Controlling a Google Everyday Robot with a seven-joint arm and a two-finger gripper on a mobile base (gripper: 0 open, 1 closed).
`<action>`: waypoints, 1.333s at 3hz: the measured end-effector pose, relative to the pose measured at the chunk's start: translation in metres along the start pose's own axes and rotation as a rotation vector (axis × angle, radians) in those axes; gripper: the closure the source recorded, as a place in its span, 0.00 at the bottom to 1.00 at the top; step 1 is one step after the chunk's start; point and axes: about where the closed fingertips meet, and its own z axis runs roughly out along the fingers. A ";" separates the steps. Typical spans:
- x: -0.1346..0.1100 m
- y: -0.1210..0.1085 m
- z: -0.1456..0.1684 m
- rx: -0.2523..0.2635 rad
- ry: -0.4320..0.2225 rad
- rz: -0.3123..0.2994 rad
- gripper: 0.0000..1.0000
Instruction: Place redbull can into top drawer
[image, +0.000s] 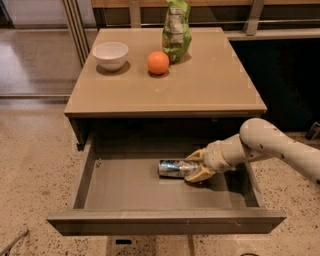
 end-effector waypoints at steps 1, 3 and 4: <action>0.000 0.000 0.000 0.000 0.000 0.000 0.35; -0.016 -0.003 -0.012 0.017 0.015 -0.016 0.00; -0.016 -0.003 -0.012 0.017 0.015 -0.016 0.00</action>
Offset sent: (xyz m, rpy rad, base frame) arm 0.0006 0.0013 0.0260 -0.0213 -0.0290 -0.0124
